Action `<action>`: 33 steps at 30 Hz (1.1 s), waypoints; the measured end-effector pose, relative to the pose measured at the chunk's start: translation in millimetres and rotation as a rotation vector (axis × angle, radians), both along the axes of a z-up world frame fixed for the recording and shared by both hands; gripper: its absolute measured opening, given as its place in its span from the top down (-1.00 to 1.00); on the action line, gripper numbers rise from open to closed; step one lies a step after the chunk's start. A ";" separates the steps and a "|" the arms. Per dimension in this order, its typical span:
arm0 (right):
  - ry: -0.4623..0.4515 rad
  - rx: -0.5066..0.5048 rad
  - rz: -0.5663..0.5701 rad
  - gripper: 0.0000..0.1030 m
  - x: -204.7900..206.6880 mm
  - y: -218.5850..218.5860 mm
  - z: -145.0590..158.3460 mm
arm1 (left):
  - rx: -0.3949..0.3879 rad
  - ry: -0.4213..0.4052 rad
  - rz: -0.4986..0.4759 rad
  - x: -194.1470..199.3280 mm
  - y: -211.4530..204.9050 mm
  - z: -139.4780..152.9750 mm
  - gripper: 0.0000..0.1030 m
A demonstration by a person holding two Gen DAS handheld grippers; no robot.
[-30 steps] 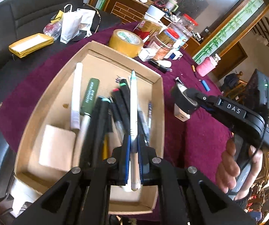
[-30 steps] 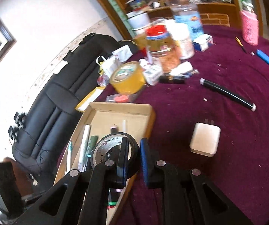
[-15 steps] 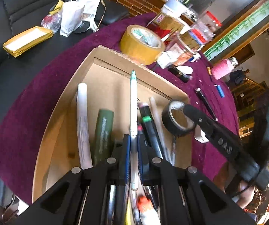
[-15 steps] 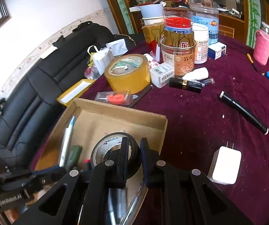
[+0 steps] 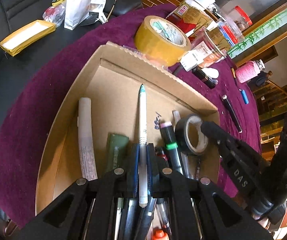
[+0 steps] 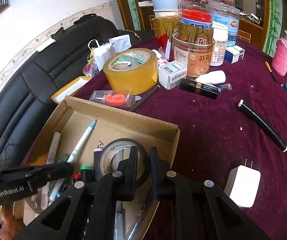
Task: Organize rigid objects
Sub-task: 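Carry the white pen and tape roll into the tray and open both tools, then withdraw both tools from the tray back over the table, then grasp the white charger with the left tool while the right tool grasps the white-ended black marker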
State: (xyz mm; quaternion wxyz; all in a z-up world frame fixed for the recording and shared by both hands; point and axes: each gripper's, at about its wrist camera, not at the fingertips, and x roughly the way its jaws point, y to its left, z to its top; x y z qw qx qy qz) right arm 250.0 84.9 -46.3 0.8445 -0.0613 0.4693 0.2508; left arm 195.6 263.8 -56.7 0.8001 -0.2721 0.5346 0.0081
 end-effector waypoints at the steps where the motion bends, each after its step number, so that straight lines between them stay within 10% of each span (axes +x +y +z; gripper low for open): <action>1: -0.002 -0.002 0.000 0.74 -0.9 0.7 -0.2 | -0.003 0.007 -0.003 2.4 -0.1 -1.7 0.86; 10: 0.004 -0.003 0.011 0.74 -1.3 0.7 -0.2 | -0.001 0.008 -0.001 2.9 2.8 -5.1 0.82; 14: 0.012 0.021 0.020 0.73 -1.7 -1.8 4.2 | -0.012 -0.006 -0.001 -1.0 3.6 -1.1 0.30; 21: 0.023 0.136 0.054 0.60 -15.3 -24.5 31.6 | -0.014 -0.048 -0.018 -21.1 -8.4 17.3 0.17; 33: -0.016 0.284 0.001 -0.20 -37.3 -148.9 57.7 | 0.036 -0.159 -0.092 -56.8 -106.8 58.4 -0.12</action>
